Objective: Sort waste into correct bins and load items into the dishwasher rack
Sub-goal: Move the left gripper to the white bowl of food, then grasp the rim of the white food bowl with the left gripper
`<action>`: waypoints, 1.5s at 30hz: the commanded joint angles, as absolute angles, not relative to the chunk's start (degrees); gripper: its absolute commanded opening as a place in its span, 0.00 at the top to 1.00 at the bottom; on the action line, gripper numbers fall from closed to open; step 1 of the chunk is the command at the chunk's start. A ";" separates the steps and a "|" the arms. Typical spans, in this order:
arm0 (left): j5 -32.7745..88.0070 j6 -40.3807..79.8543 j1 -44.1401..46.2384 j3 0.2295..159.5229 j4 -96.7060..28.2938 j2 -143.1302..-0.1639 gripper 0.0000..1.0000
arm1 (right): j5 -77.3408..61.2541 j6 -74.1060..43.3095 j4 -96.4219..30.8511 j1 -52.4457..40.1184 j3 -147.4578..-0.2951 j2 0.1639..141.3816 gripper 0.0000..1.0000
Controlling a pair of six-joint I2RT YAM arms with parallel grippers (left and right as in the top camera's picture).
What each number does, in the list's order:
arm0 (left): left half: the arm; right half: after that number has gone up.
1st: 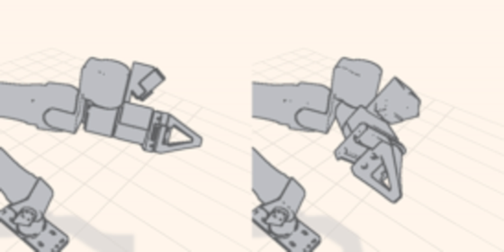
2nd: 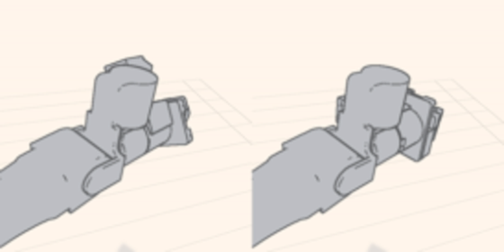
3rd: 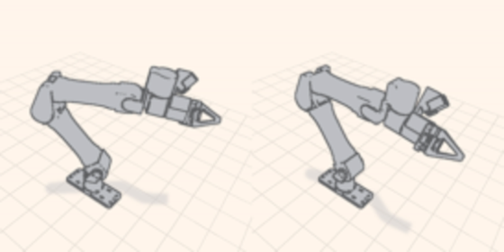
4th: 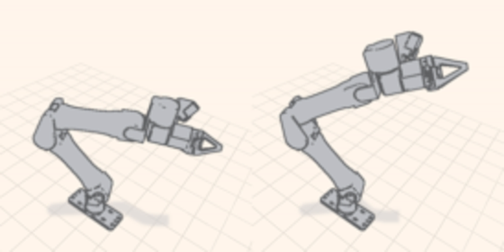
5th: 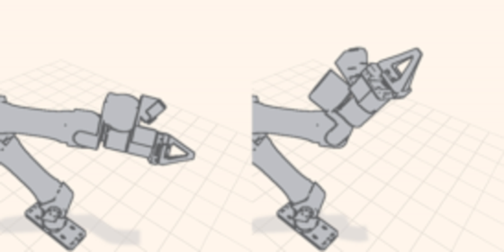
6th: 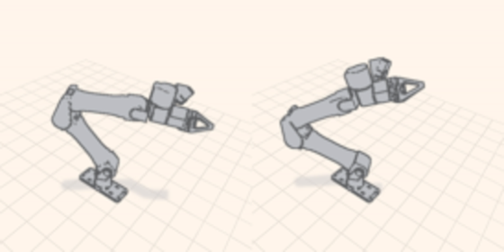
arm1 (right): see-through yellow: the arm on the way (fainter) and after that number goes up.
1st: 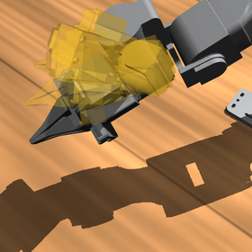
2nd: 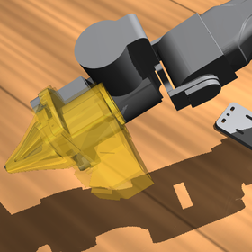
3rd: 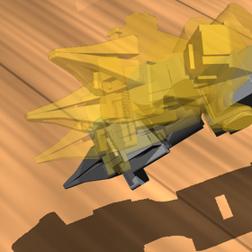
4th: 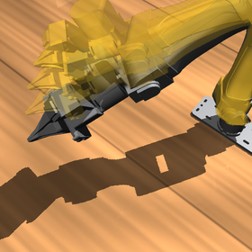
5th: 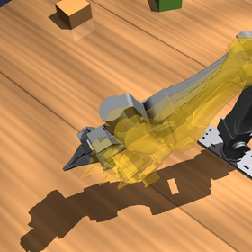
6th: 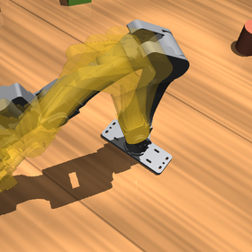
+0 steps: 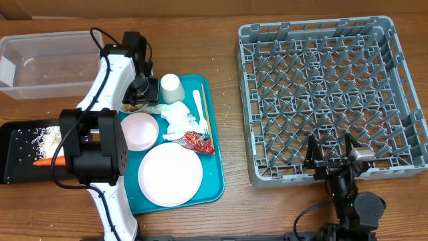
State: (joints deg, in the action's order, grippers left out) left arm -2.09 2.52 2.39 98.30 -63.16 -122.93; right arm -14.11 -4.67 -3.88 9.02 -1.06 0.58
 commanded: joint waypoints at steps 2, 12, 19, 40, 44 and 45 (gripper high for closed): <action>-3.60 1.21 2.28 99.07 -62.89 -123.44 0.55 | -13.56 -4.49 -3.49 9.39 -0.47 0.16 0.00; -2.90 1.23 2.28 98.80 -62.43 -123.44 0.67 | -13.56 -4.47 -3.49 9.39 -0.47 0.16 0.00; -1.87 1.21 2.28 97.06 -61.19 -123.46 0.68 | -13.56 -4.47 -3.49 9.39 -0.47 0.16 0.00; -1.85 0.86 2.26 95.39 -59.27 -123.46 0.76 | -13.56 -4.47 -3.49 9.39 -0.47 0.16 0.00; -1.85 0.86 2.26 95.39 -59.07 -123.46 0.61 | -13.56 -4.47 -3.49 9.39 -0.47 0.16 0.00; -1.85 0.86 2.26 95.39 -58.98 -123.46 0.59 | -13.56 -4.49 -3.49 9.39 -0.47 0.16 0.00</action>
